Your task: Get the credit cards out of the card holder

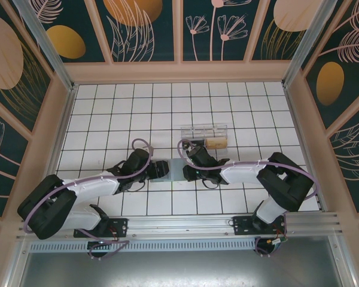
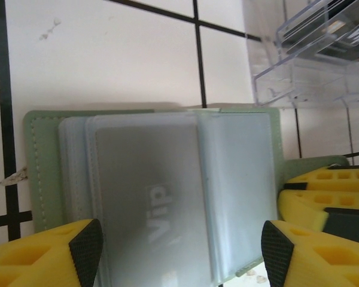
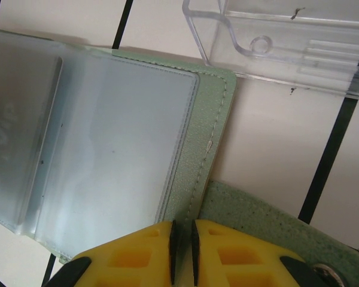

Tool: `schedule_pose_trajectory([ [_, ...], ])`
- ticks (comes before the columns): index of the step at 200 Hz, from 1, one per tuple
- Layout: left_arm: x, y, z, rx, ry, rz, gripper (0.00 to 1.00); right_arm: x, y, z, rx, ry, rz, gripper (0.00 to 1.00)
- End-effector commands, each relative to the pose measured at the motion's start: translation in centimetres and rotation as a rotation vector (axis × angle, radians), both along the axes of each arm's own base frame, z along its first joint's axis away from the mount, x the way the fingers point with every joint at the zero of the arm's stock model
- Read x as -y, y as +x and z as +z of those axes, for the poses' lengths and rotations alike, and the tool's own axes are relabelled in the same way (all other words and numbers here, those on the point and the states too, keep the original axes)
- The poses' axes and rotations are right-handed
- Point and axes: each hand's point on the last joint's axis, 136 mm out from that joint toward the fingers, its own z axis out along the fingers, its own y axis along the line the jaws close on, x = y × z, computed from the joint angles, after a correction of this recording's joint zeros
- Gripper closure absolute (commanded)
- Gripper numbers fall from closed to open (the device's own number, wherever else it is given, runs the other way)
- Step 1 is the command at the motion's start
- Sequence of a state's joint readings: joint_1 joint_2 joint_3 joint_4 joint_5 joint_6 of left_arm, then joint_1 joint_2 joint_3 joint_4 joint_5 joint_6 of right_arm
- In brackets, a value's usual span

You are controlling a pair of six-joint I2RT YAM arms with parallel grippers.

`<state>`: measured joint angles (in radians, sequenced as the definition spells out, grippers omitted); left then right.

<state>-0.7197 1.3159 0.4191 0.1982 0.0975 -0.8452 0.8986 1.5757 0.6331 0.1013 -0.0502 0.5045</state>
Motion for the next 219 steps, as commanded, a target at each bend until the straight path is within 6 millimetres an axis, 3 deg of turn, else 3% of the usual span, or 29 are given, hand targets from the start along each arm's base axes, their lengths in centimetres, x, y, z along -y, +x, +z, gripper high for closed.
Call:
schedule_pose_trajectory([
  [1, 0.3, 0.1, -0.1, -0.002, 0.002, -0.015, 0.28, -0.3, -0.5, -0.6, -0.024, -0.014, 0.006, 0.82],
  [51, 1.1, -0.3, -0.3, -0.018, -0.033, -0.048, 0.27, -0.3, -0.6, -0.6, -0.024, -0.013, 0.007, 0.82],
  [172, 2.1, -0.8, 0.2, -0.019, -0.096, -0.092, 0.03, -0.2, -0.6, -0.8, -0.029, -0.019, 0.003, 0.82],
  [219, 2.0, -0.7, 0.9, 0.005, -0.096, -0.091, 0.02, 0.1, 0.1, 0.7, 0.016, -0.01, -0.028, 0.79],
])
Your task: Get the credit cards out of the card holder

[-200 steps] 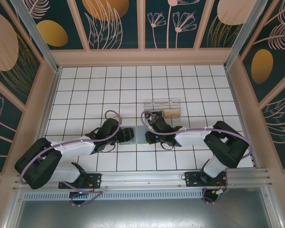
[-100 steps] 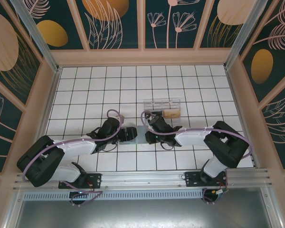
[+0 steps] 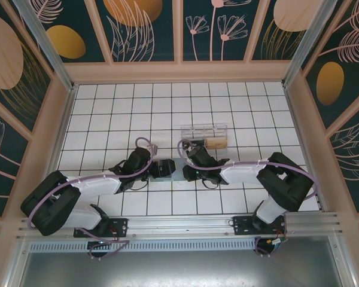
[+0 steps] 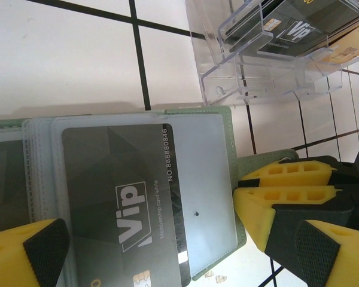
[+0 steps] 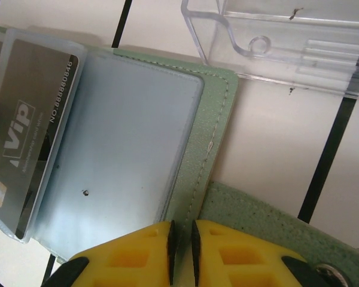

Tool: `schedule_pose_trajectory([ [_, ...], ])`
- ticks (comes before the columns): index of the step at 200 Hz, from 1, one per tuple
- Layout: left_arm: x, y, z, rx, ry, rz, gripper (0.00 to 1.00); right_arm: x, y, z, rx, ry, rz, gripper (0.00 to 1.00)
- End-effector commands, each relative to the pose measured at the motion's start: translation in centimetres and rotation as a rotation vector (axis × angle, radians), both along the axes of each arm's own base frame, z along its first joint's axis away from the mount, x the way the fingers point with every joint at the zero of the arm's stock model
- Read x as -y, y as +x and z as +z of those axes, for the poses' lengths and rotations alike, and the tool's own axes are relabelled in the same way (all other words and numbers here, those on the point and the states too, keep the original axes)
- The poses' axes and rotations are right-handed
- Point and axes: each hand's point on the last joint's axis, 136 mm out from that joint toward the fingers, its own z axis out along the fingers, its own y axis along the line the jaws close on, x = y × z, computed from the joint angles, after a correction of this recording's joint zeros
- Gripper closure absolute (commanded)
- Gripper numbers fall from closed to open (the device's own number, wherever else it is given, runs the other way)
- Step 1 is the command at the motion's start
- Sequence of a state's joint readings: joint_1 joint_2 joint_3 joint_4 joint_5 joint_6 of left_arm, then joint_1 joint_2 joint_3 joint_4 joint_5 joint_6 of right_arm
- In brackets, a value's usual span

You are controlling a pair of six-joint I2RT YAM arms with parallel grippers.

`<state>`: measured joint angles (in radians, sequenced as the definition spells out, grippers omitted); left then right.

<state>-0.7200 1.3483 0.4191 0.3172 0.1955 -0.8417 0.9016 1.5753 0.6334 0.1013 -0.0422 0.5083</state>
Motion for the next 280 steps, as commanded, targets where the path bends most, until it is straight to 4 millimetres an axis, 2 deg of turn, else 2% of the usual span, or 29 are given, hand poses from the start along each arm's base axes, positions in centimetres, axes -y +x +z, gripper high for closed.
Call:
schedule_pose_trajectory([
  [1, -0.3, -0.7, -0.4, -0.016, 0.01, -0.016, 0.01, 0.1, 0.1, 0.6, 0.013, -0.008, -0.024, 0.79],
  [62, -0.6, -0.2, 1.4, 0.028, 0.008, 0.002, 0.01, 0.8, 1.7, 4.9, 0.118, 0.025, -0.097, 0.75],
  [99, -2.5, 0.5, 2.3, 0.07, 0.072, 0.085, 0.02, -1.3, 2.1, 7.2, 0.113, 0.143, -0.086, 0.75],
  [128, -4.0, 0.6, 1.5, 0.076, 0.117, 0.138, 0.23, -3.8, 1.7, 7.1, 0.04, 0.245, -0.053, 0.76],
  [169, -5.1, 0.6, -0.4, 0.041, 0.156, 0.17, 0.72, -6.1, 1.4, 6.0, -0.051, 0.338, -0.039, 0.78],
  [185, -5.3, 0.5, -1.2, 0.023, 0.177, 0.17, 0.82, -6.6, 1.4, 5.6, -0.079, 0.358, -0.038, 0.79],
  [206, -5.5, 0.3, -2.2, -0.002, 0.198, 0.168, 0.88, -7.2, 1.4, 5.1, -0.119, 0.394, -0.038, 0.8],
  [237, -5.8, -0.2, -3.6, -0.039, 0.227, 0.166, 0.89, -7.9, 1.1, 3.9, -0.182, 0.409, -0.031, 0.8],
  [280, -5.8, -0.6, -4.3, -0.06, 0.227, 0.161, 0.88, -7.8, 1.1, 2.8, -0.225, 0.408, -0.048, 0.79],
])
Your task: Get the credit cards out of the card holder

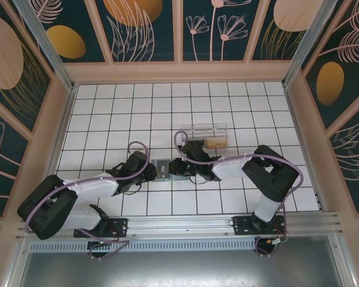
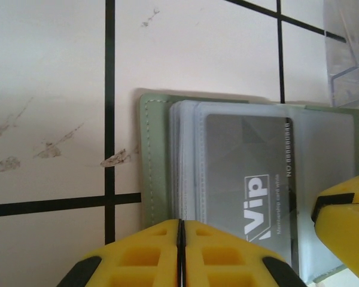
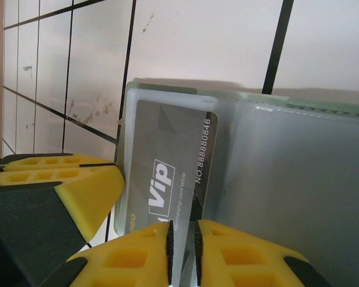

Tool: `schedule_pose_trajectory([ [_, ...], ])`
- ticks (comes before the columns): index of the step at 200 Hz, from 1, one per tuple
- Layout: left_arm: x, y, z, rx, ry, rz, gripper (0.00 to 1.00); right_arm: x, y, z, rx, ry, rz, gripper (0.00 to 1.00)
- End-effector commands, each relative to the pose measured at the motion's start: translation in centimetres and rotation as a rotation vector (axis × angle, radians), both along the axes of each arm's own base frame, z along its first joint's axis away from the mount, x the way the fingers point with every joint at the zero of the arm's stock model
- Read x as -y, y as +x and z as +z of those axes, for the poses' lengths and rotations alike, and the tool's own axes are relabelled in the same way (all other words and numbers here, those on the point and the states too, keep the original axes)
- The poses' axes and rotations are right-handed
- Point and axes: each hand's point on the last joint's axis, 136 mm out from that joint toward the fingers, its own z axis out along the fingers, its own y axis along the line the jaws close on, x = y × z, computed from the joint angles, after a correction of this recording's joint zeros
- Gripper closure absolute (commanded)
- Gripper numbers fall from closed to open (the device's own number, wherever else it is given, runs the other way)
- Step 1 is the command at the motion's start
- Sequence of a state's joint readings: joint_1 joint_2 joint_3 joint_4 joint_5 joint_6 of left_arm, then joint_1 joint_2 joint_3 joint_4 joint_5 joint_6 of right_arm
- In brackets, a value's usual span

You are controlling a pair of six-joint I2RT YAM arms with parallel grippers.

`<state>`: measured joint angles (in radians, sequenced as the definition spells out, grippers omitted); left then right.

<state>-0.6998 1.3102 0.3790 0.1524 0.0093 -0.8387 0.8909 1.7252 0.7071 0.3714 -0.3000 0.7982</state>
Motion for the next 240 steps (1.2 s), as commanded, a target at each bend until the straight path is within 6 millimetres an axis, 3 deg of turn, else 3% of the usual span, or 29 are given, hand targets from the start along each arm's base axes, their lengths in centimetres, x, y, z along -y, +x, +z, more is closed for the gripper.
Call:
schedule_pose_trajectory([
  [1, -0.6, -0.4, -0.9, -0.022, 0.016, 0.012, 0.89, -1.0, 0.7, 0.8, -0.014, 0.058, -0.004, 0.79],
  [82, -0.3, -0.8, -1.7, -0.05, 0.007, -0.004, 0.91, -0.8, 0.3, -0.5, -0.064, 0.057, -0.009, 0.78],
  [124, -0.3, -0.8, -1.5, -0.048, 0.003, -0.002, 0.91, -0.4, 0.3, -0.3, -0.072, 0.077, -0.021, 0.94],
  [132, -0.4, -0.8, -1.5, -0.047, 0.004, 0.001, 0.91, -0.2, 0.3, -0.4, -0.076, 0.076, -0.028, 1.0],
  [240, -1.2, -1.0, -2.2, -0.067, 0.045, 0.03, 0.99, 4.3, 0.6, -0.9, -0.09, 0.053, -0.11, 1.0],
])
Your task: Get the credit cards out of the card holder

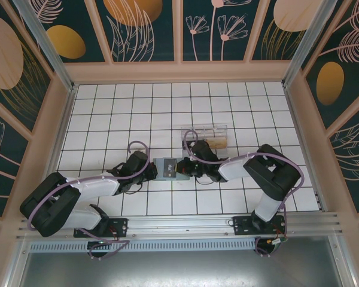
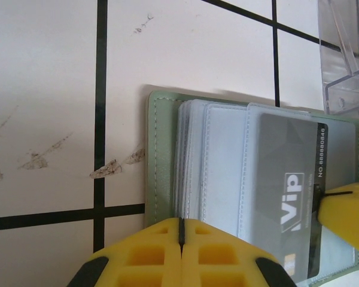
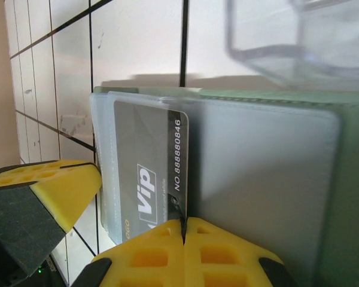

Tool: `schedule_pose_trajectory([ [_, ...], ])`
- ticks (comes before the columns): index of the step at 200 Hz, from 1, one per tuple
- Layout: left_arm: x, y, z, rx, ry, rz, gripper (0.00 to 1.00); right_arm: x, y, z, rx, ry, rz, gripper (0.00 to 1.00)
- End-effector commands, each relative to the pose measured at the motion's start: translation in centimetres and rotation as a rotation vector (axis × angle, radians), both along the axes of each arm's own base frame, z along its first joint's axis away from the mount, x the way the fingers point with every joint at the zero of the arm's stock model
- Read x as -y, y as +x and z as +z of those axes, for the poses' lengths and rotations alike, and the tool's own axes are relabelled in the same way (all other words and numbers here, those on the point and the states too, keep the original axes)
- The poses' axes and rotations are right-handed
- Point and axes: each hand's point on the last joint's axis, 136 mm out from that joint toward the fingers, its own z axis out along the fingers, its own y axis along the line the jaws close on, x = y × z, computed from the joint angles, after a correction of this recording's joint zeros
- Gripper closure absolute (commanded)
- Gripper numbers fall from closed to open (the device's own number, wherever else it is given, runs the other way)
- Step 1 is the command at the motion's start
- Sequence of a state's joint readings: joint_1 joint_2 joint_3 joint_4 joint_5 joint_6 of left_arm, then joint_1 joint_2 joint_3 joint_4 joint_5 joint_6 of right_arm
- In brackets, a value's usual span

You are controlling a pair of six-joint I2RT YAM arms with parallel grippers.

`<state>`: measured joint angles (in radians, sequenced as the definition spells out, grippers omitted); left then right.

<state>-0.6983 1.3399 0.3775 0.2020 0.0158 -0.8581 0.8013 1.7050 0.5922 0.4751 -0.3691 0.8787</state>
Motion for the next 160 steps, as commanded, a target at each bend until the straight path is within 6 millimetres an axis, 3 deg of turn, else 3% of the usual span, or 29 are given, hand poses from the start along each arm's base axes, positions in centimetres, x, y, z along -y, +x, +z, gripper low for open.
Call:
schedule_pose_trajectory([
  [1, -1.6, -1.4, -2.0, -0.069, 0.069, 0.017, 0.99, 1.2, -0.1, 0.1, -0.003, -0.004, -0.021, 1.0],
  [52, -1.5, -1.0, -1.1, -0.049, 0.071, 0.01, 0.97, 1.7, -0.1, 0.3, 0.006, -0.015, -0.011, 1.0],
  [93, -1.2, -0.9, -0.8, -0.047, 0.061, 0.0, 0.95, 2.7, 0.4, 1.5, 0.036, 0.005, -0.01, 1.0],
  [123, 0.3, -0.3, 1.5, -0.01, -0.007, -0.031, 0.83, 2.6, 0.0, 1.7, 0.041, 0.012, 0.014, 1.0],
  [140, 0.8, 0.1, 2.8, 0.019, -0.028, -0.036, 0.69, 2.7, -0.1, 1.7, 0.043, 0.013, 0.014, 1.0],
  [160, 1.9, 0.4, 4.3, 0.046, -0.091, -0.064, 0.68, 2.6, -0.2, 1.7, 0.042, 0.025, 0.018, 1.0],
])
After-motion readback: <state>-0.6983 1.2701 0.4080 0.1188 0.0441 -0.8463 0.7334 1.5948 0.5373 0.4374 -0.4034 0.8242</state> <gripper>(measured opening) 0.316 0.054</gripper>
